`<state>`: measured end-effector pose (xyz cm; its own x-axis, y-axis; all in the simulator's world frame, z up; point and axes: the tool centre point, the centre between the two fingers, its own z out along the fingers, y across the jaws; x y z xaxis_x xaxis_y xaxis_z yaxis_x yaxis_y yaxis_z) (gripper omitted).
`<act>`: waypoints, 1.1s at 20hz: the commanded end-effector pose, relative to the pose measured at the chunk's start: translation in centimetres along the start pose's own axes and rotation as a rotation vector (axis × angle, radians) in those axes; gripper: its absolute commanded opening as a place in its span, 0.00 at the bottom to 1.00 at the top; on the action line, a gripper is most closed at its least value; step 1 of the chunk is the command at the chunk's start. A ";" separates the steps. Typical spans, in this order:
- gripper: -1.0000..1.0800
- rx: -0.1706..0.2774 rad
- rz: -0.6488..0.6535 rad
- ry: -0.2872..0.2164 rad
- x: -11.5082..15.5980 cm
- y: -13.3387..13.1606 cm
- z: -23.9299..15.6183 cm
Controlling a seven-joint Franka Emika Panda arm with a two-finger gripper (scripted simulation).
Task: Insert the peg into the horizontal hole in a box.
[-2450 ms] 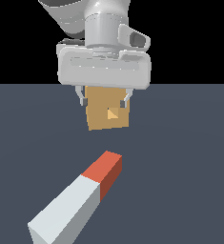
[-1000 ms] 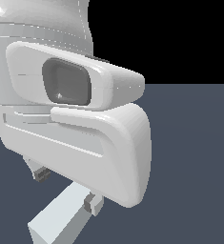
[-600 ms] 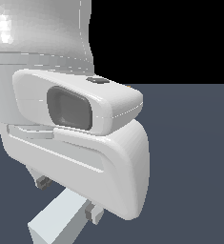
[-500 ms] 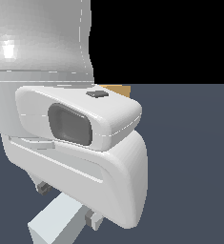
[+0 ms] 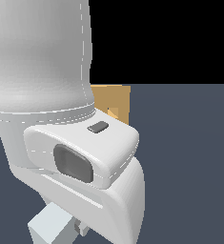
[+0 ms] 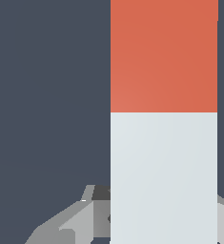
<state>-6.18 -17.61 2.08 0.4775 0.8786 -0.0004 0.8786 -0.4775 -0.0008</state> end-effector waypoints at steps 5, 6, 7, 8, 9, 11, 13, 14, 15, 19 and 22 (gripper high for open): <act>0.00 -0.001 0.000 0.000 0.0 0.0 0.0; 0.00 -0.001 0.000 0.000 0.0 0.0 0.0; 0.00 -0.001 0.000 0.000 0.0 0.0 0.0; 0.00 -0.001 0.000 0.000 0.0 0.0 0.0; 0.00 -0.001 0.000 0.000 0.0 0.0 0.0; 0.00 -0.001 -0.005 0.000 0.2 0.1 0.0; 0.00 -0.001 -0.019 0.000 0.6 0.2 -0.1; 0.00 -0.001 -0.029 0.000 1.0 0.3 -0.2; 0.00 -0.001 -0.042 0.000 1.5 0.5 -0.3; 0.00 -0.002 -0.120 -0.001 4.2 1.1 -0.8; 0.00 -0.002 -0.208 -0.001 7.4 1.5 -1.4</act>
<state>-2.36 -13.22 3.02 0.3289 0.9444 -0.0024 0.9444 -0.3289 -0.0027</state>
